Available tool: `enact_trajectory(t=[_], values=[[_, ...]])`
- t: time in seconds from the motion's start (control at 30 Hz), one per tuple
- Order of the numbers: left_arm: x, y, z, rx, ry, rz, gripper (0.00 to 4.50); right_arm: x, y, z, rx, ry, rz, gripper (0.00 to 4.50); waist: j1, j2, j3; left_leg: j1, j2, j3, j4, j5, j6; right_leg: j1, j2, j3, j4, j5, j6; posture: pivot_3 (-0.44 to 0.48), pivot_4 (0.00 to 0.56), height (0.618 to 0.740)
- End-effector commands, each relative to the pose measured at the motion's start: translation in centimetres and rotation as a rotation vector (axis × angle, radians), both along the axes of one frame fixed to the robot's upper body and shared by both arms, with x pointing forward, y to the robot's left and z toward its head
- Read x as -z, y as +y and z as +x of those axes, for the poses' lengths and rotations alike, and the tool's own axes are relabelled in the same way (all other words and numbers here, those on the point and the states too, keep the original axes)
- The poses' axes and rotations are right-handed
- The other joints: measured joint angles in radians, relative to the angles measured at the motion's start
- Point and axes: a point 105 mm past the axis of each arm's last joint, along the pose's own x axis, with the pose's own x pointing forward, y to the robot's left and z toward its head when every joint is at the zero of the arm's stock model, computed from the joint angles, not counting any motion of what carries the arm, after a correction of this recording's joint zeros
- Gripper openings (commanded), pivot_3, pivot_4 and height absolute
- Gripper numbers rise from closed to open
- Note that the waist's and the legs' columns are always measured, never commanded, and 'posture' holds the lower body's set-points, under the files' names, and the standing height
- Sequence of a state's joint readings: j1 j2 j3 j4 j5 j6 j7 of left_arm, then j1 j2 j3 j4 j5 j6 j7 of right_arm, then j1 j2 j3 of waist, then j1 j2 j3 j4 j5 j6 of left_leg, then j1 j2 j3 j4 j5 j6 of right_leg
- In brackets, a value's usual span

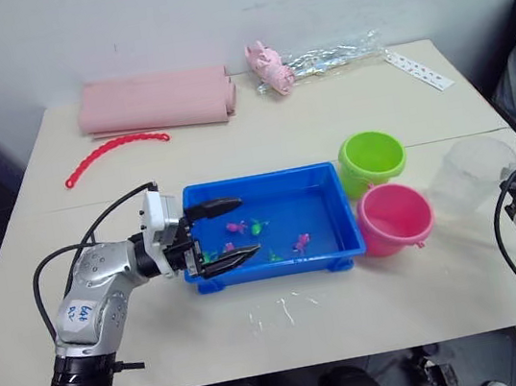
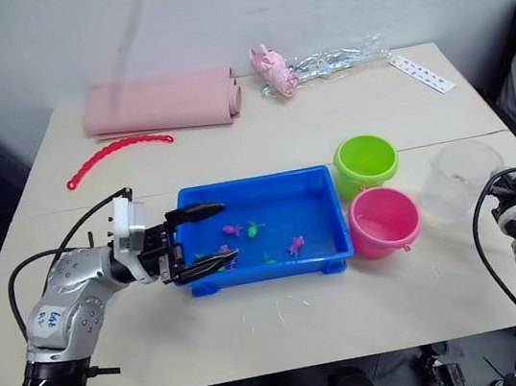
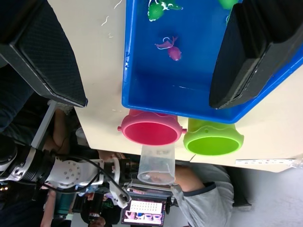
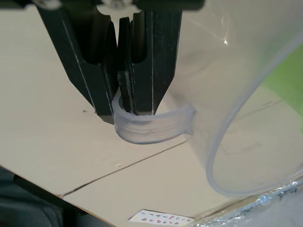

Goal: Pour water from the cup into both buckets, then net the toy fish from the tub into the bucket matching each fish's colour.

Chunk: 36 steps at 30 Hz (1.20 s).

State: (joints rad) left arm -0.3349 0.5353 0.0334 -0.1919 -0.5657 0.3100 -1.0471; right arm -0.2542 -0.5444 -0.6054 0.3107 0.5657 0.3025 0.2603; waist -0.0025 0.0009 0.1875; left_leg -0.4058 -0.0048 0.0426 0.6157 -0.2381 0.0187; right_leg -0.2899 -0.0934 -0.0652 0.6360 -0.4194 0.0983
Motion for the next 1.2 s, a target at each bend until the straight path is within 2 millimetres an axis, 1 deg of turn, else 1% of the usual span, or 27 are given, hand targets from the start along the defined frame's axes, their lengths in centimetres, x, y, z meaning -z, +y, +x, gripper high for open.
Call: enact_trajectory(t=[0.03, 0.1, 0.17, 0.2, 0.23, 0.27, 0.3, 0.33, 0.37, 0.4, 0.43, 0.47, 0.5, 0.53, 0.57, 0.63, 0.7, 0.73, 0.8, 0.83, 0.9, 0.93, 1.0, 1.03, 1.07, 1.13, 1.2], values=[[-0.8, -0.3, -0.5, 0.017, -0.025, -0.009, 4.50, 0.6, -0.6, -0.4, 0.023, 0.001, -0.003, 0.06, 0.002, 0.000, 0.000, 0.000, 0.000, 0.000, 0.000, 0.000, 0.000, 0.000, 0.000, 0.000, 0.000, 0.000, 0.000, 0.000, 0.150, 0.740], [-0.7, -0.3, -0.6, 0.016, -0.022, -0.004, 4.50, 1.1, -0.5, -0.4, 0.005, 0.009, 0.009, 0.06, 0.002, 0.000, 0.000, 0.000, 0.000, 0.000, 0.000, 0.000, 0.000, 0.000, 0.000, 0.000, 0.000, 0.000, 0.000, 0.000, 0.150, 0.740], [-0.8, -0.2, -0.6, 0.012, -0.022, -0.004, 4.50, 1.3, -0.8, -0.7, 0.025, 0.012, 0.001, 0.06, 0.001, 0.000, 0.000, 0.000, 0.000, 0.000, 0.000, 0.000, 0.000, 0.000, 0.000, 0.000, 0.000, 0.000, 0.000, 0.000, 0.150, 0.740], [-0.9, -0.2, -0.5, 0.005, -0.021, -0.006, 4.50, 1.4, -0.8, -0.9, 0.015, 0.009, 0.023, 0.40, 0.001, 0.000, 0.000, 0.000, 0.000, 0.000, 0.000, 0.000, 0.000, 0.000, 0.000, 0.000, 0.000, 0.000, 0.000, 0.000, 0.150, 0.740], [-0.9, -0.1, -0.3, -0.006, -0.021, -0.011, 4.50, 1.4, -1.0, -1.1, 0.027, 0.019, 0.006, 0.82, 0.001, 0.000, 0.000, 0.000, 0.000, 0.000, 0.000, 0.000, 0.000, 0.000, 0.000, 0.000, 0.000, 0.000, 0.000, 0.000, 0.150, 0.740], [-0.9, 0.0, -0.2, -0.015, -0.018, -0.016, 4.50, 1.5, -1.3, -1.4, 0.042, 0.029, -0.006, 1.00, 0.002, 0.000, 0.000, 0.000, 0.000, 0.000, 0.000, 0.000, 0.000, 0.000, 0.000, 0.000, 0.000, 0.000, 0.000, 0.000, 0.150, 0.740], [-0.9, 0.1, -0.1, -0.023, -0.015, -0.018, 4.50, 1.6, -1.6, -1.7, 0.057, 0.040, -0.018, 1.41, 0.003, 0.000, 0.000, 0.000, 0.000, 0.000, 0.000, 0.000, 0.000, 0.000, 0.000, 0.000, 0.000, 0.000, 0.000, 0.000, 0.150, 0.740], [-0.8, 0.2, 0.0, -0.026, -0.012, -0.018, 4.50, 1.7, -1.9, -2.1, 0.075, 0.046, -0.026, 1.65, 0.004, 0.000, 0.000, 0.000, 0.000, 0.000, 0.000, 0.000, 0.000, 0.000, 0.000, 0.000, 0.000, 0.000, 0.000, 0.000, 0.150, 0.740], [-0.7, 0.3, 0.0, -0.028, -0.009, -0.018, 4.50, 1.8, -2.1, -2.6, 0.079, 0.049, -0.025, 2.36, 0.003, 0.000, 0.000, 0.000, 0.000, 0.000, 0.000, 0.000, 0.000, 0.000, 0.000, 0.000, 0.000, 0.000, 0.000, 0.000, 0.150, 0.740], [-0.7, 0.3, 0.0, -0.030, -0.007, -0.017, 4.50, 1.8, -2.1, -3.0, 0.077, 0.055, -0.026, 2.62, 0.004, 0.000, 0.000, 0.000, 0.000, 0.000, 0.000, 0.000, 0.000, 0.000, 0.000, 0.000, 0.000, 0.000, 0.000, 0.000, 0.150, 0.740], [-0.6, 0.4, 0.0, -0.031, -0.005, -0.016, 4.50, 1.8, -2.1, -3.5, 0.074, 0.059, -0.025, 3.18, 0.003, 0.000, 0.000, 0.000, 0.000, 0.000, 0.000, 0.000, 0.000, 0.000, 0.000, 0.000, 0.000, 0.000, 0.000, 0.000, 0.150, 0.740], [-0.5, 0.5, 0.0, -0.035, -0.001, -0.016, 4.50, 2.0, -2.0, -4.0, 0.061, 0.075, -0.023, 3.59, 0.004, 0.000, 0.000, 0.000, 0.000, 0.000, 0.000, 0.000, 0.000, 0.000, 0.000, 0.000, -0.001, 0.000, 0.000, 0.000, 0.150, 0.740], [-0.5, 0.6, 0.1, -0.038, 0.002, -0.016, 4.50, 2.1, -2.0, -4.4, 0.053, 0.087, -0.021, 4.14, 0.004, 0.000, 0.000, 0.000, 0.000, 0.000, 0.000, 0.000, 0.000, 0.000, 0.000, 0.000, -0.001, 0.000, 0.000, 0.000, 0.150, 0.740], [-0.3, 0.7, 0.1, -0.043, 0.006, -0.013, 4.50, 2.2, -1.8, -5.1, 0.039, 0.101, -0.016, 4.48, 0.003, 0.000, 0.000, 0.000, 0.000, 0.000, 0.000, 0.000, 0.000, 0.000, 0.000, 0.000, -0.002, 0.000, 0.000, 0.000, 0.150, 0.740], [-0.2, 0.8, 0.2, -0.046, 0.009, -0.011, 4.50, 2.3, -1.6, -5.6, 0.030, 0.111, -0.012, 4.48, 0.003, 0.000, 0.000, 0.000, 0.000, 0.000, 0.000, 0.000, 0.000, 0.000, 0.000, 0.000, -0.003, 0.000, 0.000, 0.000, 0.150, 0.740], [0.1, 1.3, 0.3, -0.066, 0.013, -0.008, 4.50, 2.5, -1.3, -7.2, 0.011, 0.147, -0.016, 4.48, 0.003, 0.000, 0.000, 0.000, 0.000, 0.000, -0.001, 0.000, 0.000, 0.000, 0.000, 0.000, -0.004, 0.000, 0.000, 0.000, 0.150, 0.740], [0.6, 2.0, 0.3, -0.090, 0.020, 0.001, 4.50, 1.9, -1.6, -9.0, 0.026, 0.146, -0.047, 4.48, 0.003, 0.001, 0.000, 0.000, 0.000, 0.000, -0.001, 0.000, 0.000, 0.000, 0.000, 0.000, -0.005, 0.000, 0.000, 0.000, 0.150, 0.740], [0.8, 2.4, 0.3, -0.111, 0.023, 0.001, 4.50, 0.8, -1.6, -9.9, 0.018, 0.121, -0.092, 4.48, 0.003, 0.001, 0.000, 0.000, 0.000, 0.000, -0.002, 0.000, 0.000, 0.000, 0.000, 0.000, -0.005, 0.000, 0.000, 0.000, 0.150, 0.740], [0.9, 3.1, 0.4, -0.145, 0.021, -0.006, 4.50, -0.8, -1.1, -10.9, -0.016, 0.084, -0.162, 4.48, 0.003, 0.002, 0.000, 0.000, 0.000, 0.000, -0.003, 0.000, 0.000, 0.000, 0.000, 0.000, -0.006, 0.000, 0.000, 0.000, 0.150, 0.740], [0.8, 3.9, 0.6, -0.192, 0.011, -0.011, 4.50, -2.5, 0.0, -11.1, -0.086, 0.026, -0.223, 4.48, 0.002, 0.002, 0.000, 0.000, 0.000, 0.000, -0.003, -0.001, 0.000, 0.000, 0.000, 0.000, -0.006, 0.000, 0.000, 0.000, 0.150, 0.740], [0.4, 5.6, 1.1, -0.309, -0.027, -0.025, 4.50, -5.2, 2.5, -11.2, -0.231, -0.045, -0.353, 4.48, -0.005, 0.002, 0.000, 0.000, 0.000, 0.000, -0.003, -0.001, 0.000, 0.000, 0.000, 0.000, -0.007, 0.000, 0.000, 0.000, 0.150, 0.740], [0.2, 6.3, 1.2, -0.353, -0.042, -0.034, 4.50, -5.8, 3.4, -11.2, -0.279, -0.057, -0.400, 4.48, -0.008, 0.002, 0.001, 0.001, 0.000, 0.000, -0.003, -0.001, 0.000, 0.000, 0.000, 0.001, -0.006, 0.000, 0.000, 0.000, 0.150, 0.740], [-0.3, 8.5, 1.2, -0.501, -0.087, -0.077, 4.50, -7.7, 6.4, -11.0, -0.460, -0.162, -0.542, 4.48, -0.006, 0.001, 0.001, 0.001, 0.001, 0.001, -0.003, -0.001, 0.000, 0.000, 0.000, 0.002, -0.006, 0.000, 0.000, 0.000, 0.150, 0.740], [-0.4, 9.9, 1.1, -0.583, -0.104, -0.095, 4.50, -8.4, 7.7, -10.8, -0.535, -0.199, -0.613, 4.48, -0.006, 0.001, 0.001, 0.001, 0.000, 0.001, -0.003, -0.001, 0.000, 0.000, 0.000, 0.002, -0.006, 0.000, 0.000, 0.000, 0.150, 0.740], [0.0, 11.4, 0.7, -0.660, -0.084, -0.119, 4.50, -8.7, 9.1, -10.6, -0.623, -0.227, -0.662, 4.48, -0.008, 0.001, 0.001, 0.001, 0.000, 0.001, -0.003, -0.002, 0.000, 0.000, 0.000, 0.002, -0.007, 0.000, 0.000, 0.000, 0.150, 0.740], [1.4, 14.4, 0.1, -0.817, -0.011, -0.114, 4.50, -8.4, 10.9, -10.0, -0.755, -0.208, -0.704, 4.48, -0.015, -0.001, 0.002, 0.002, 0.001, 0.002, -0.003, -0.003, 0.000, 0.000, 0.000, 0.003, -0.007, 0.000, 0.000, 0.000, 0.150, 0.740], [2.3, 17.4, -0.7, -0.967, 0.005, -0.100, 4.50, -8.4, 12.6, -9.6, -0.880, -0.243, -0.705, 4.48, -0.009, -0.005, 0.004, 0.001, 0.001, 0.001, -0.003, -0.003, 0.000, 0.000, 0.000, 0.001, -0.008, 0.000, 0.000, 0.000, 0.150, 0.740]])
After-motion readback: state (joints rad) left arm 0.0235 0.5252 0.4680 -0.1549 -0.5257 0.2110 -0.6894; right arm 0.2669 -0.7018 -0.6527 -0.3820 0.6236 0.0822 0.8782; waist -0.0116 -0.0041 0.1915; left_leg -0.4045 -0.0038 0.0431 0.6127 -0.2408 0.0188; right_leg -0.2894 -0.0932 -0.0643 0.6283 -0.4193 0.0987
